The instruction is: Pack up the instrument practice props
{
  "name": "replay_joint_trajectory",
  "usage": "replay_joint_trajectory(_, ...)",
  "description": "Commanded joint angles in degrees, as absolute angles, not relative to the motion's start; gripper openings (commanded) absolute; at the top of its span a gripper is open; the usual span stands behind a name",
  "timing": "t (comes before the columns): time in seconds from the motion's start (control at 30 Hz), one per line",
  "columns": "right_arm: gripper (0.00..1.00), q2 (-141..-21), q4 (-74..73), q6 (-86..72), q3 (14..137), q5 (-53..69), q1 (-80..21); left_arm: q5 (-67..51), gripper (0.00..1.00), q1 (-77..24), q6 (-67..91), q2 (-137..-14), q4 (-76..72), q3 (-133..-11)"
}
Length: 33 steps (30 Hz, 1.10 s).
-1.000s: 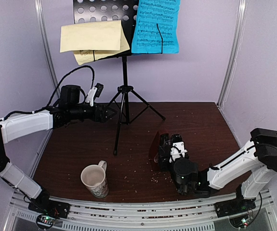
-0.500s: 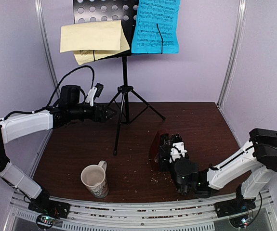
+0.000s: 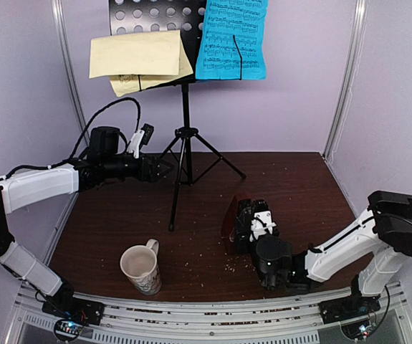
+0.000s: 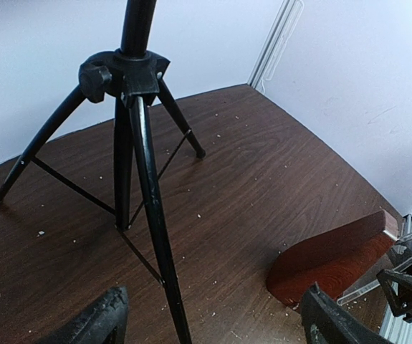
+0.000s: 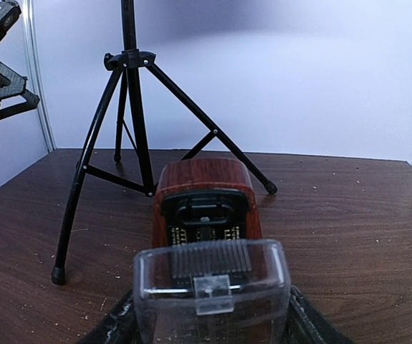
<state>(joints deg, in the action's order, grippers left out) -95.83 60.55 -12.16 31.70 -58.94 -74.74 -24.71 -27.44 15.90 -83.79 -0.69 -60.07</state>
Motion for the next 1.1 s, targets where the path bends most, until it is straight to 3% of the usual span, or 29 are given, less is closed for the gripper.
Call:
replay_joint_trajectory(0.0, 0.57, -98.17, 55.41, -13.49, 32.01, -57.4, -74.36, -25.48, 0.87, -27.44, 14.88, -82.79, -1.59, -59.59)
replay_joint_trajectory(0.87, 0.73, -97.39, 50.36, -16.21, 33.75, -52.82, -71.41, -26.11, 0.87, -27.44, 15.0, -83.31, -1.54, -59.68)
replay_joint_trajectory(1.07, 0.92, -96.66, 49.95, -16.17, 33.63, -52.84, -71.14, -26.02, 0.87, -27.43, 14.94, -83.32, -1.41, -59.72)
